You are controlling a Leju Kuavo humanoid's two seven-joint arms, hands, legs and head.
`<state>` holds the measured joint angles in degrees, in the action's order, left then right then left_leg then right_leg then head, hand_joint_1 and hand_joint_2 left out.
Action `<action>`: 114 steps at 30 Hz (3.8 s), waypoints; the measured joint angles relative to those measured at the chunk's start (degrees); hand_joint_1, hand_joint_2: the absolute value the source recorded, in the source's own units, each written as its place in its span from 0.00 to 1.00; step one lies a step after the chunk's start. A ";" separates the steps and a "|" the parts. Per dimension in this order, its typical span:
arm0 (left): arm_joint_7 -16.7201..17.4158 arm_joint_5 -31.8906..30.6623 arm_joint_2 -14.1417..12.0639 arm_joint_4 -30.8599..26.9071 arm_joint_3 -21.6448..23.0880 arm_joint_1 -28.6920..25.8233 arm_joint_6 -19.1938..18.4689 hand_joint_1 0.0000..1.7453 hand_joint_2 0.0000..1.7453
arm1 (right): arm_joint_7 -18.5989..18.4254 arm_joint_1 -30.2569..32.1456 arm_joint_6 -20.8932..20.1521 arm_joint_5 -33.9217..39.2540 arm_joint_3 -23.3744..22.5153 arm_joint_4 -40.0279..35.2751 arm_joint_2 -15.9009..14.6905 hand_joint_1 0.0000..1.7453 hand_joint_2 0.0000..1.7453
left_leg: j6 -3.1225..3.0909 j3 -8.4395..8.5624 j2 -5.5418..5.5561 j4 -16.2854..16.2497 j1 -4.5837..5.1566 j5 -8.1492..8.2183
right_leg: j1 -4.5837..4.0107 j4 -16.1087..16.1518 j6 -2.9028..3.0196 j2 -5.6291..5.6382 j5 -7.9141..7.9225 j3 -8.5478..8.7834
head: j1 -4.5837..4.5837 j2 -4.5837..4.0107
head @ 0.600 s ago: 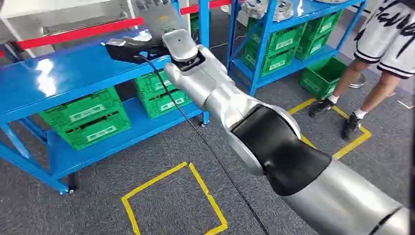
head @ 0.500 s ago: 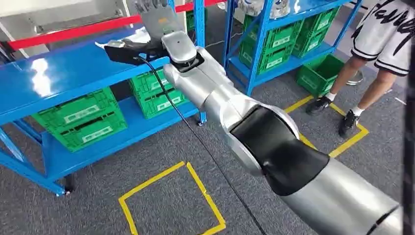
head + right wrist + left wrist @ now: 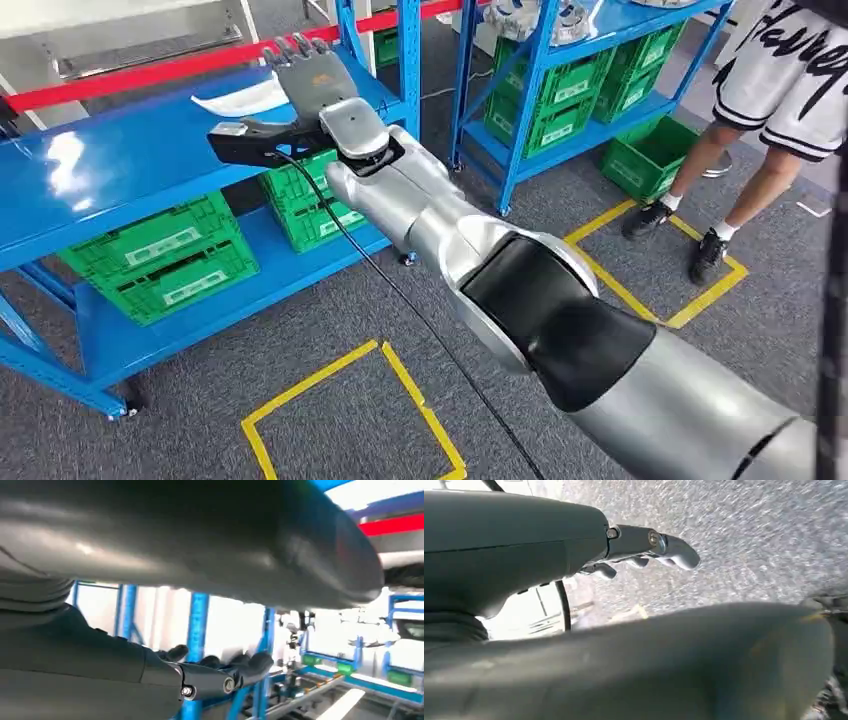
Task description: Take the parts from the cabinet and place them on the table.
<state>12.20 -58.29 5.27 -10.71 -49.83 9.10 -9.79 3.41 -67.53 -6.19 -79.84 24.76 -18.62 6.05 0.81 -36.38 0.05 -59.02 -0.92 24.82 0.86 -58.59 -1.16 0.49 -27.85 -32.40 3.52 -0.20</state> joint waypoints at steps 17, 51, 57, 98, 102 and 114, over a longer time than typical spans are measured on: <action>-0.30 -0.04 -0.02 0.00 -0.50 -0.19 0.09 0.00 0.00 | 0.04 1.46 -0.22 1.16 1.29 0.13 -0.72 0.00 0.00 | -0.35 5.99 0.24 -3.61 1.83 4.49 | -1.95 1.25 4.10 -0.22 4.67 -4.09 | 0.72 0.00; -0.02 -1.16 0.28 0.11 -1.49 0.08 0.13 0.00 0.00 | -1.22 3.97 -0.35 5.59 3.08 0.28 -2.45 0.00 0.00 | 1.89 -2.59 0.56 -16.07 0.52 7.31 | -1.74 1.89 4.67 0.57 4.24 -2.78 | 0.15 0.00; 0.04 -1.22 0.02 0.11 -1.75 -0.38 0.13 0.00 0.00 | -1.18 4.90 -0.33 6.08 3.30 0.31 -2.54 0.00 0.00 | 2.04 -3.15 0.22 -1.98 0.34 -0.65 | -1.45 1.21 3.82 0.69 -0.93 2.10 | 0.06 0.00; 0.17 -2.43 -0.13 0.17 -3.19 -0.86 0.06 0.00 0.00 | 3.10 11.68 0.70 15.74 9.62 0.26 -4.50 0.00 0.00 | 1.11 4.90 -0.09 2.43 0.36 2.31 | -1.51 0.67 3.00 -0.06 3.54 -3.67 | 1.03 0.00; 0.15 -2.43 -0.15 0.17 -3.19 -0.86 0.07 0.00 0.00 | 3.10 11.84 0.70 15.76 9.97 0.04 -4.50 0.00 0.00 | 1.09 4.87 -0.09 2.33 0.38 2.32 | -1.49 0.67 2.96 -0.09 3.57 -3.63 | 1.03 0.00; -0.83 -2.62 -0.22 0.15 -3.23 -0.80 0.04 0.00 0.00 | 3.10 11.64 0.79 17.75 11.52 -0.59 -4.66 0.00 0.00 | -0.62 7.12 -0.61 5.71 -0.41 0.89 | -1.30 -1.14 1.26 -0.11 2.20 -4.24 | 1.36 0.00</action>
<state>11.37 -60.92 5.05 -10.56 -53.07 8.30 -9.75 6.51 -55.89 -5.40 -62.10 36.28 -19.21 1.40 0.19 -29.26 -0.56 -53.31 -1.33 25.71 -0.44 -59.73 0.10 0.38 -25.66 -36.63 4.88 -0.20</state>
